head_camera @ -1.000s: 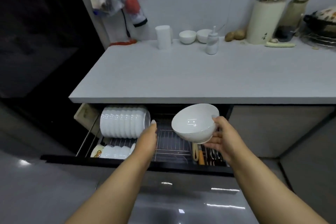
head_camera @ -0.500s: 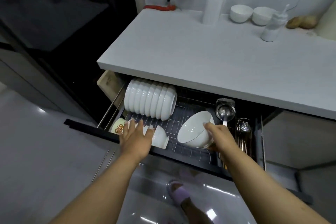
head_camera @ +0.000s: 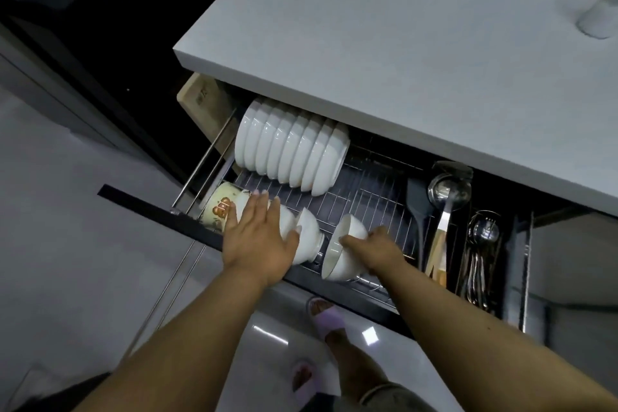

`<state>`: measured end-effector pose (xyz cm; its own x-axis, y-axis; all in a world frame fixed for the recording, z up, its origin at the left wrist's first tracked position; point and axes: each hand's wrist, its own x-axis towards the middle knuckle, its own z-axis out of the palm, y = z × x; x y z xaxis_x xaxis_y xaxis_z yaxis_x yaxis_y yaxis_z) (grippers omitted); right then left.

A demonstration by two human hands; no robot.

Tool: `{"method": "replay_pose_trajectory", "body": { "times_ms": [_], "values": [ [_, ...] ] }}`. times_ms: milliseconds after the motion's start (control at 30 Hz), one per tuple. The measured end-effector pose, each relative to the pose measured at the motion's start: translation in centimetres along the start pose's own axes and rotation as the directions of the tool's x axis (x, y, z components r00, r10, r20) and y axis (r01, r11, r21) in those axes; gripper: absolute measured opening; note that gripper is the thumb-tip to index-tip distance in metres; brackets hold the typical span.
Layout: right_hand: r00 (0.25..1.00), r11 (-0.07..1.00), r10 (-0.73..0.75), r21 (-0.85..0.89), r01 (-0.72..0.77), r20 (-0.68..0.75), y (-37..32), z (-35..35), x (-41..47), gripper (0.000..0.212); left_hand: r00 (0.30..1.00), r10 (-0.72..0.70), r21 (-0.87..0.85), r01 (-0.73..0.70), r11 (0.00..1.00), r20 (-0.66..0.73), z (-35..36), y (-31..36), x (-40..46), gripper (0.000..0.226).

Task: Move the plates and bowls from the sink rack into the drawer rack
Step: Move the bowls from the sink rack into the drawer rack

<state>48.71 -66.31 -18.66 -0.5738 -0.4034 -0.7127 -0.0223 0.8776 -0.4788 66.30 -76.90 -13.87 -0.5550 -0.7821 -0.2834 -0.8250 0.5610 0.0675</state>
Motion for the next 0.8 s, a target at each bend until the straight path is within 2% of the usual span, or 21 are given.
{"method": "replay_pose_trajectory", "body": {
  "times_ms": [333,533,800],
  "values": [
    [0.999,0.995,0.029,-0.095,-0.025,0.041,-1.0,3.3,1.7,0.071,1.000,-0.007,-0.030,0.006,1.000,-0.026,0.5,-0.4,0.2,0.083],
    [0.997,0.999,0.054,-0.011,-0.053,0.060,-1.2,4.6,2.4,0.069,0.998,-0.011,-0.044,0.008,0.999,-0.055,0.8,-0.5,0.2,0.080],
    [0.992,0.995,0.043,0.080,-0.052,0.116,-0.4,6.4,4.3,0.103,0.997,-0.013,-0.097,0.005,0.995,-0.082,1.0,-0.5,0.2,0.077]
  ]
}}
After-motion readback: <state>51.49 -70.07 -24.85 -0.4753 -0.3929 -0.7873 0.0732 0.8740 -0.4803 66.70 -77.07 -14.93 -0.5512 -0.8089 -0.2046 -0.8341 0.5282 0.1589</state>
